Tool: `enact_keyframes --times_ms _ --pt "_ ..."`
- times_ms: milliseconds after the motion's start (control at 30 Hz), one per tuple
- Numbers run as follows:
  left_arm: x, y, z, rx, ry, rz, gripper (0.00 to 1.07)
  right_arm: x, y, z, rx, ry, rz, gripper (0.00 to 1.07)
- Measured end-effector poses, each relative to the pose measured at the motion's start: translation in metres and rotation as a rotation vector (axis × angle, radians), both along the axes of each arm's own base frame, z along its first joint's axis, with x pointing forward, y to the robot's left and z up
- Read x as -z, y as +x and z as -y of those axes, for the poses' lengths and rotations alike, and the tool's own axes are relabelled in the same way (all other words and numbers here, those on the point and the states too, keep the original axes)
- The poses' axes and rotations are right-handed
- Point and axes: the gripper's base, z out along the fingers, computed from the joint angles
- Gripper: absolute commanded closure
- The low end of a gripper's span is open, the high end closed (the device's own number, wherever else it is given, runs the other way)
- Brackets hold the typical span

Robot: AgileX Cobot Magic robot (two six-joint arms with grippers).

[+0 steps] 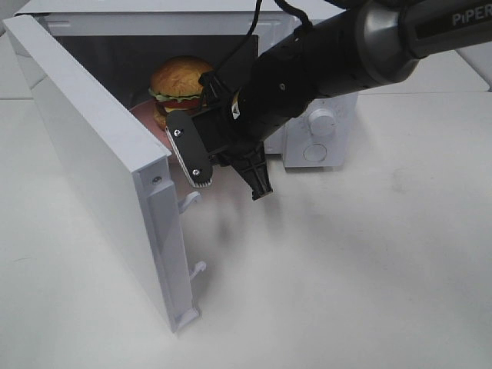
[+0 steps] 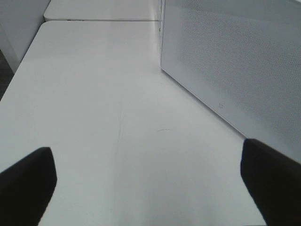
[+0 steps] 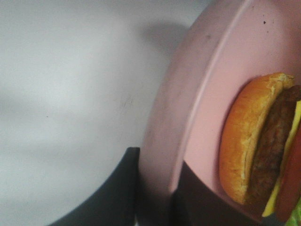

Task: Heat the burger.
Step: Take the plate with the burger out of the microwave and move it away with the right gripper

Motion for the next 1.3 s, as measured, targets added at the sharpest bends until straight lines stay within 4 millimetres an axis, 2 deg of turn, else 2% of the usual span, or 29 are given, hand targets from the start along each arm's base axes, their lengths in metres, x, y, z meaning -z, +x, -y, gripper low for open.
enact_keyframes --times_ms 800,1300 --pt "0.0 0.0 0.0 0.0 0.0 0.0 0.07 -0.012 -0.045 0.031 -0.05 0.034 0.048 1.07" --pt "0.0 0.0 0.0 0.0 0.0 0.0 0.07 -0.017 -0.083 0.062 -0.034 0.061 0.036 1.07"
